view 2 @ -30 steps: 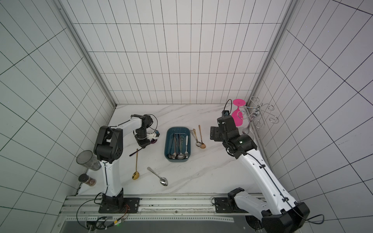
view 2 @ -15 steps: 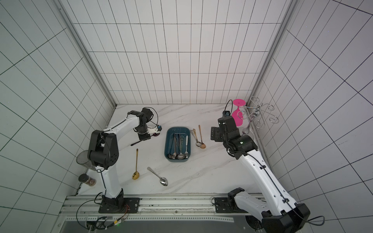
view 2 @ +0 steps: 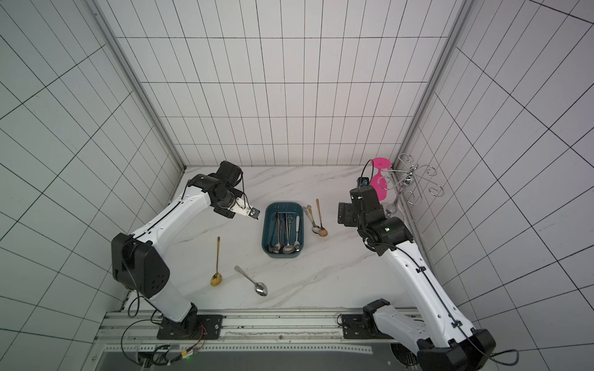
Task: Put the spoon into the storage box
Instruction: Place the spoon in the storage box.
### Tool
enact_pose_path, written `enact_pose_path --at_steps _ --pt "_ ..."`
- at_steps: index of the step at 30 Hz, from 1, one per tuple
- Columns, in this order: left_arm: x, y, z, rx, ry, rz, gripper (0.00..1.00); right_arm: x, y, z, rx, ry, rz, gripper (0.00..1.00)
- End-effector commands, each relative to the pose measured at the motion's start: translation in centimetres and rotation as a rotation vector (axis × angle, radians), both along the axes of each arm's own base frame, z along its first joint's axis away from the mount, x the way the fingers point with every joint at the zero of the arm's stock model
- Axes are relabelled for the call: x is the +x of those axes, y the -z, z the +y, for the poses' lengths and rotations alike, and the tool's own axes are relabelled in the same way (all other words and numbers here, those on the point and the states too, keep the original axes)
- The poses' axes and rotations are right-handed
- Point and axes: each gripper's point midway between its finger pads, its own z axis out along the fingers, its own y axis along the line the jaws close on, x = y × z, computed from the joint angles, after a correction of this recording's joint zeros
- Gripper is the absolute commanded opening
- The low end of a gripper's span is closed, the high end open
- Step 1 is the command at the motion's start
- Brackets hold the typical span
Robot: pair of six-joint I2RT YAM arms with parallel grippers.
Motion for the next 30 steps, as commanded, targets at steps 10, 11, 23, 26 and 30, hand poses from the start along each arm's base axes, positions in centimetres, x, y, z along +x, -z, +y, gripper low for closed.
enact_pose_path --at_steps 10,11,23,26,30 --pt "-0.8 2.3 -9.3 0.162 0.701 -0.142 0.0 -1.6 1.5 -1.8 -0.033 0.027 0.029 0.92" --pt "-1.0 2.5 -10.0 0.162 0.74 -0.153 0.0 -1.8 1.7 -1.9 -0.034 0.029 0.034 0.92" --pt "-2.4 6.6 -12.7 0.22 0.961 -0.185 0.0 -2.4 2.3 -2.5 -0.04 0.039 0.046 0.92" --pt "-1.7 6.7 -13.2 0.204 0.943 -0.219 0.0 -2.4 2.5 -2.5 -0.036 0.038 0.053 0.92" --pt "-0.7 6.0 -13.8 0.18 0.902 -0.251 0.0 -2.3 2.7 -2.4 -0.031 0.037 0.06 0.92"
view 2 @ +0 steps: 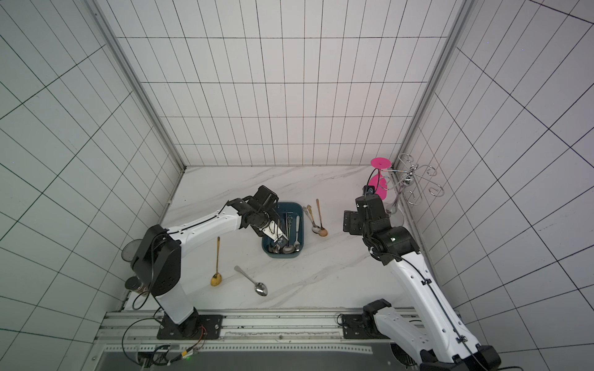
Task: Put the spoon into the storage box
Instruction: Place the spoon in the storage box.
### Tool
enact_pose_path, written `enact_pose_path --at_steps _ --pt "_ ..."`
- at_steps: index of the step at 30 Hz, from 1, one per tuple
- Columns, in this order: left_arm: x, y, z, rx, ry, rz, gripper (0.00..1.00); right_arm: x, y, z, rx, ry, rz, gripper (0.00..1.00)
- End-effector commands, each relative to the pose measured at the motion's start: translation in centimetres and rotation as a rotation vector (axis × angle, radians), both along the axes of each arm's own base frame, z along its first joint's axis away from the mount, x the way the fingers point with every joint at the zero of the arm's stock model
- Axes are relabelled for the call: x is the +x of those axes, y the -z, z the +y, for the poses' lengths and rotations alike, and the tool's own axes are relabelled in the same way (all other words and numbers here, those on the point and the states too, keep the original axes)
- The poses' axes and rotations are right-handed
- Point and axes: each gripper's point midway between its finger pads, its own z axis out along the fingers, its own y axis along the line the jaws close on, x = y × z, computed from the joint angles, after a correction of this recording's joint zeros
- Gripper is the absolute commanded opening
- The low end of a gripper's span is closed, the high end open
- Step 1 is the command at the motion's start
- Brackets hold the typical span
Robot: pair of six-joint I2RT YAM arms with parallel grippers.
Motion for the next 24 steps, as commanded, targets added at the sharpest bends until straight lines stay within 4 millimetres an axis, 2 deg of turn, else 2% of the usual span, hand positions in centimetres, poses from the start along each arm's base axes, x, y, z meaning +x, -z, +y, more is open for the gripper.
enact_pose_path --at_steps 1,2,3,4,5,6,7,16,24 --pt "2.4 -1.6 -0.6 0.217 0.482 -0.29 0.0 -0.3 1.0 -0.5 -0.012 0.01 0.028 0.92" --pt "2.5 -1.8 -0.8 0.205 0.483 -0.297 0.08 -0.3 1.0 -0.4 -0.011 0.01 0.029 0.92" --pt "2.5 -2.0 -1.0 0.189 0.487 -0.305 0.25 -0.3 1.0 -0.4 -0.01 0.01 0.03 0.92" --pt "2.6 -2.3 -1.3 0.156 0.49 -0.315 0.47 -0.3 1.0 -0.4 -0.009 0.01 0.03 0.92" --pt "2.5 -2.7 -1.7 0.12 0.5 -0.327 0.62 -0.3 1.0 -0.4 -0.006 0.01 0.029 0.92" --pt "2.3 -3.1 -2.2 0.068 0.522 -0.34 0.73 -0.3 1.0 -0.4 -0.006 0.01 0.03 0.92" --pt "2.3 -3.6 -2.4 0.033 0.54 -0.365 0.79 -0.3 1.1 -0.3 -0.004 0.01 0.031 0.92" --pt "2.0 -7.0 -1.6 -0.079 0.423 -0.392 0.88 0.3 2.4 1.3 0.034 -0.037 0.083 0.9" --pt "2.1 -11.6 0.0 -0.285 0.138 -0.369 0.96 2.0 5.1 4.1 0.075 -0.087 0.221 0.78"
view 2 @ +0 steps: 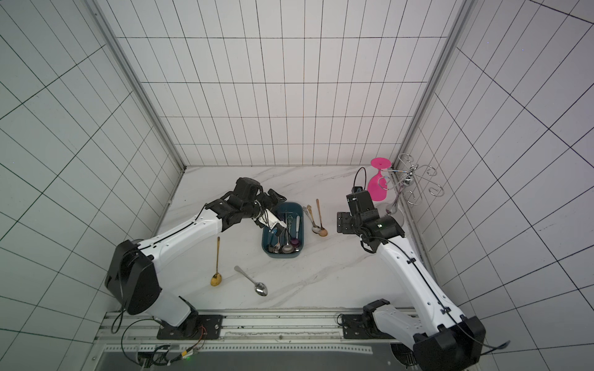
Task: Put the spoon into the storage box
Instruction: Pick up the spoon from the center of the board.
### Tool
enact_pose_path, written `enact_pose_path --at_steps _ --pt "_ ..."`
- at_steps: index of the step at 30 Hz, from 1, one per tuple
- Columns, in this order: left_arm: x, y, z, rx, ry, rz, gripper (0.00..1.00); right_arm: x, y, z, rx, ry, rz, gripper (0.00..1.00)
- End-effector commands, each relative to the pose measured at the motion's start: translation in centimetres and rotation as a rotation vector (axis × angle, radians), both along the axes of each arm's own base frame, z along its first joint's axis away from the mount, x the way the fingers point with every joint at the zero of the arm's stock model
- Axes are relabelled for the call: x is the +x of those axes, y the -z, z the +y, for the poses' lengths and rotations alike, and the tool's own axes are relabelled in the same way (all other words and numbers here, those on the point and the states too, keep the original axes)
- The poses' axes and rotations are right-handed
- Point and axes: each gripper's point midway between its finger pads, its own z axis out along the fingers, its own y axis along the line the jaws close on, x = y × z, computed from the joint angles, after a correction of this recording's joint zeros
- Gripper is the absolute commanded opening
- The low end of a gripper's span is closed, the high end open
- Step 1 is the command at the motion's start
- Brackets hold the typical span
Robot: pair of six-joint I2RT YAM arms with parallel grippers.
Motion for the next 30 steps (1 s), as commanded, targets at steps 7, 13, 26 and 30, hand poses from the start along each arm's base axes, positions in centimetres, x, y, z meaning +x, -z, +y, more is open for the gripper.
enact_pose_path --at_steps 7,13,26,30 --pt "0.7 -5.4 3.3 -0.232 -0.294 -0.033 0.97 1.9 1.1 3.2 0.087 -0.044 0.093 0.74" --pt "0.7 -7.2 6.4 -0.449 -0.58 0.057 0.97 3.8 3.4 4.2 0.06 -0.041 0.155 0.72" --pt "-0.1 -9.1 14.1 -0.957 -1.145 0.463 0.98 9.2 9.3 8.0 0.027 0.002 0.264 0.64" --pt "0.0 -8.7 16.4 -1.099 -1.274 0.571 0.98 10.2 11.3 8.8 0.016 0.018 0.304 0.62"
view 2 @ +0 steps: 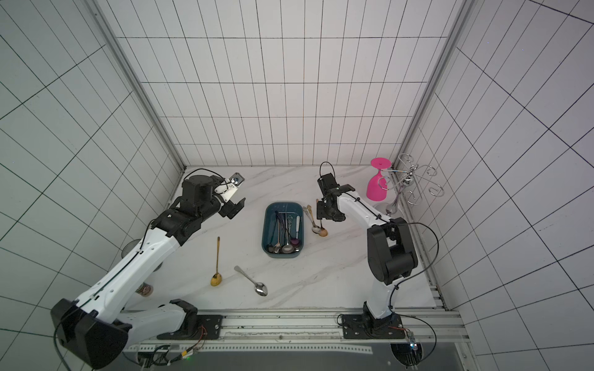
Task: Put the spoon into the storage box
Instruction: Pick up the spoon from the center of the board.
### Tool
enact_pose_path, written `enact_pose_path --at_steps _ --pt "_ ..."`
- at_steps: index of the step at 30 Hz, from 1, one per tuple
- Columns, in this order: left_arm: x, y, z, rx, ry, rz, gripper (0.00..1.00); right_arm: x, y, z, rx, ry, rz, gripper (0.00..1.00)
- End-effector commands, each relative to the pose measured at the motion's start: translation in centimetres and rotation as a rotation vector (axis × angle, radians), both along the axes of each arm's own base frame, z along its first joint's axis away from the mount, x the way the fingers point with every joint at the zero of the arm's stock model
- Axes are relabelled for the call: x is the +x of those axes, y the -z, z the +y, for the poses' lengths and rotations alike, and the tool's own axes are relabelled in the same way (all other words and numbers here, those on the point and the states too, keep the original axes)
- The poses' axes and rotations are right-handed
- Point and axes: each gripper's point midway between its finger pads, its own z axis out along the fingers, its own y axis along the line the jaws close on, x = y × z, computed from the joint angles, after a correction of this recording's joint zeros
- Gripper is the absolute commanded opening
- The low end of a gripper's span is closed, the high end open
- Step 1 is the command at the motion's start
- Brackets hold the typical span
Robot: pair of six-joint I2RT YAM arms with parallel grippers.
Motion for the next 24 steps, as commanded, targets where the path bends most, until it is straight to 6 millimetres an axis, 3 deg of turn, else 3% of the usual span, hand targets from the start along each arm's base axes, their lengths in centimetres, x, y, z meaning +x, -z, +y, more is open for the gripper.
enact_pose_path --at_steps 1,8,13,24 --pt "-0.6 -0.5 1.6 -0.257 -0.145 0.096 0.98 1.2 0.4 0.9 0.003 0.028 -0.004 0.61" --pt "-0.8 0.2 5.3 -0.472 -0.236 0.146 0.99 2.3 2.5 1.4 -0.026 0.041 0.012 0.56" --pt "-0.6 0.2 6.9 -0.497 -0.29 0.134 0.99 2.6 4.2 1.5 -0.058 0.047 0.037 0.46" --pt "-0.5 0.3 6.7 -0.536 -0.286 0.143 0.99 2.8 6.7 2.1 -0.084 0.027 0.068 0.28"
